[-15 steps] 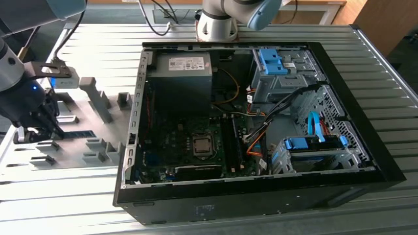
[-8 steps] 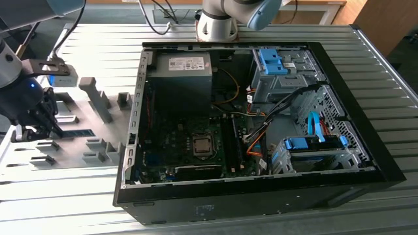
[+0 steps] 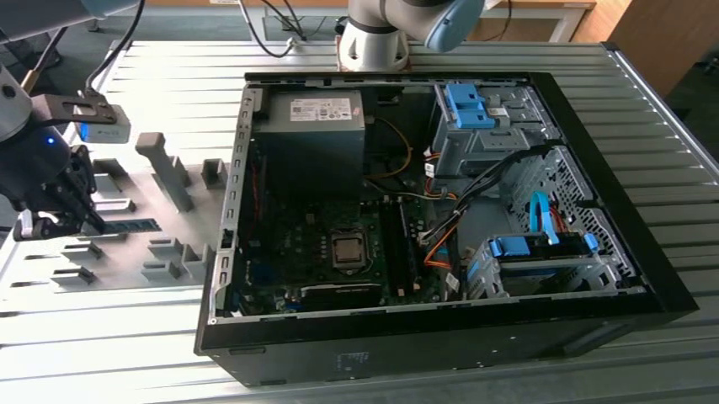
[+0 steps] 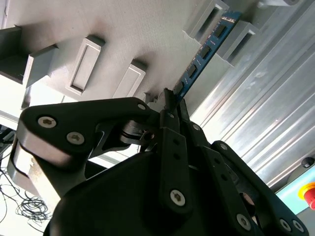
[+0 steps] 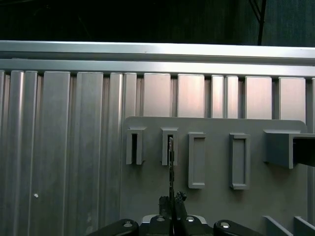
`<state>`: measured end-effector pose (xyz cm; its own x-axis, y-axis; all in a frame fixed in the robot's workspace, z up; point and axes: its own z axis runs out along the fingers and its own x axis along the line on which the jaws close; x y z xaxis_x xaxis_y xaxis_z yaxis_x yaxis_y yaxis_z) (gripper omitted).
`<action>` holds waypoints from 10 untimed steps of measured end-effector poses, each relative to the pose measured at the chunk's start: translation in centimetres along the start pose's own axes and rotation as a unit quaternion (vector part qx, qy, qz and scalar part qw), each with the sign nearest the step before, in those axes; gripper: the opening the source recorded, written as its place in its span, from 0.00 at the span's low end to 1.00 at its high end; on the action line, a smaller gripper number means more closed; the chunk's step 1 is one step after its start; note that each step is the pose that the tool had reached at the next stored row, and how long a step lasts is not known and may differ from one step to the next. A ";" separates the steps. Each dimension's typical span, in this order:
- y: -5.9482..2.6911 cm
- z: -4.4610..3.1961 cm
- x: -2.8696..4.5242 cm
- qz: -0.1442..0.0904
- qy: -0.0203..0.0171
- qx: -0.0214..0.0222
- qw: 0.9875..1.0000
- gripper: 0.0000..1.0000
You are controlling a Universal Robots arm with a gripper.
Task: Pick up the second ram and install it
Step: 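Pick up the second ram and move it above second insertion slot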
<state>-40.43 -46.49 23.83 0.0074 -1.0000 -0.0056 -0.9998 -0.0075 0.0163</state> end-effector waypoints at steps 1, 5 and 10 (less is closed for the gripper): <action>0.00 -0.01 0.00 0.000 0.000 0.000 1.000 0.14; 0.00 -0.03 0.00 0.000 0.000 0.000 1.000 0.14; 0.00 -0.10 0.00 0.000 0.000 0.000 1.000 0.14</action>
<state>-40.43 -46.49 23.94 0.0073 -1.0000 -0.0057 -0.9998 -0.0074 0.0162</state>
